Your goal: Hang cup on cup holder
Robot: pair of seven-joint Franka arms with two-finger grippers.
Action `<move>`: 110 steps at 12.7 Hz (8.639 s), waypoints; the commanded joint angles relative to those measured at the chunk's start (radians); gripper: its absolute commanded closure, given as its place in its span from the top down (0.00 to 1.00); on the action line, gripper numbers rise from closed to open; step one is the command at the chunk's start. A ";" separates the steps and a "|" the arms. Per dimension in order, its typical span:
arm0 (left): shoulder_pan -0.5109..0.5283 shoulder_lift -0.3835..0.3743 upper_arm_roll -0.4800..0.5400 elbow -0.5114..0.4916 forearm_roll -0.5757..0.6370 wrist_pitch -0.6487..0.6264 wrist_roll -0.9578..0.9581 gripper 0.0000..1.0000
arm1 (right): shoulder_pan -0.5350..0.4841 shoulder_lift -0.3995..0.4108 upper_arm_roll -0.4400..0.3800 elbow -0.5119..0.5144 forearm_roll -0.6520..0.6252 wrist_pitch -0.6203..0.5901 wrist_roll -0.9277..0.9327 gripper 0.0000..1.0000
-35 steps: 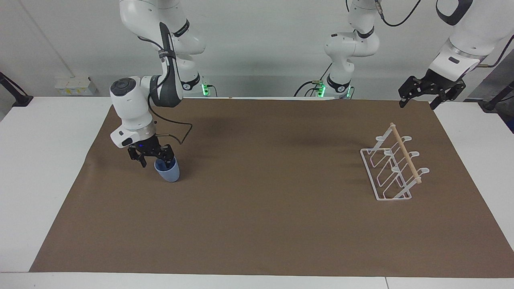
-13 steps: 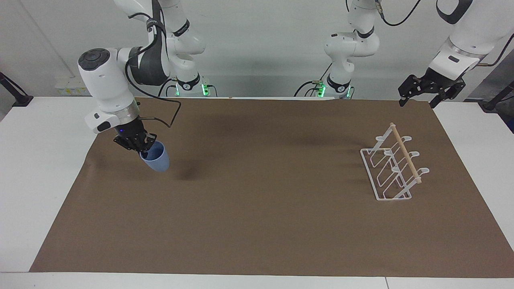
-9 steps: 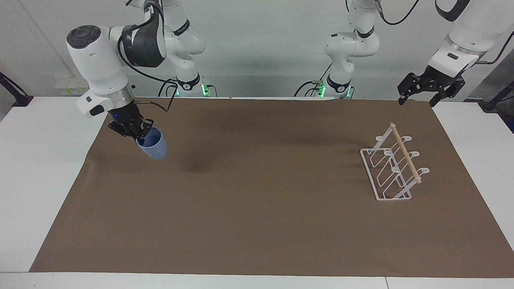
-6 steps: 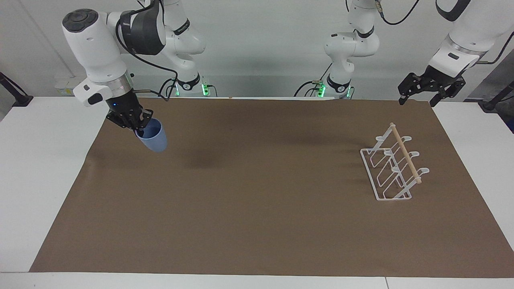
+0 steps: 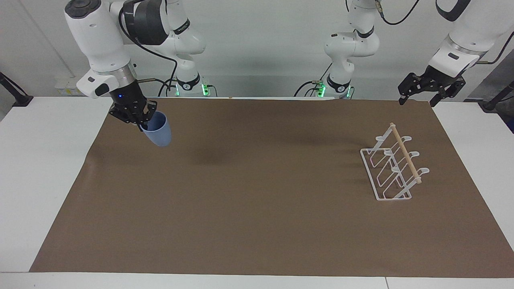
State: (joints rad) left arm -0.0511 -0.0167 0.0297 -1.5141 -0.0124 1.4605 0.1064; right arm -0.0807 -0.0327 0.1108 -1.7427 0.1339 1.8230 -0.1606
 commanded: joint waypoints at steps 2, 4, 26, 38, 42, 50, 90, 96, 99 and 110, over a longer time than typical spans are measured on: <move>0.008 -0.025 -0.001 -0.029 0.008 0.007 -0.010 1.00 | 0.021 -0.006 0.055 0.002 0.136 0.068 -0.019 0.01; 0.008 -0.025 -0.001 -0.031 0.008 0.006 -0.010 1.00 | 0.109 -0.009 0.063 -0.009 0.136 0.114 0.083 0.01; -0.160 -0.103 -0.016 -0.222 -0.299 0.262 1.005 1.00 | 0.602 0.092 0.064 -0.066 0.498 0.603 1.094 0.00; -0.273 -0.213 -0.014 -0.459 -0.435 0.477 1.171 1.00 | 0.604 0.106 0.064 -0.054 0.612 0.670 1.119 0.00; -0.293 -0.212 -0.014 -0.449 -0.521 0.495 1.167 1.00 | 0.602 0.106 0.064 -0.054 0.612 0.670 1.119 0.00; -0.293 -0.212 -0.034 -0.452 -0.520 0.517 1.173 0.00 | 0.604 0.108 0.064 -0.052 0.612 0.670 1.119 0.00; -0.243 0.204 -0.031 -0.405 1.339 0.440 0.608 0.00 | 0.016 -0.029 0.043 0.074 -0.145 -0.222 0.188 0.68; -0.257 0.199 -0.033 -0.416 1.338 0.408 0.607 1.00 | -0.045 -0.029 0.043 0.069 -0.143 -0.197 0.147 1.00; -0.256 0.196 -0.033 -0.414 1.330 0.403 0.605 1.00 | -0.051 -0.029 0.044 0.069 -0.143 -0.197 0.072 1.00; -0.179 0.038 -0.007 -0.344 0.500 0.195 0.284 1.00 | -0.054 -0.027 0.043 0.072 -0.142 -0.203 0.081 1.00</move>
State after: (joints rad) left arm -0.2857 0.0784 0.0201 -1.8492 0.6461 1.6790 0.4863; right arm -0.1133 -0.0338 0.1402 -1.6406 0.0081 1.6081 -0.0596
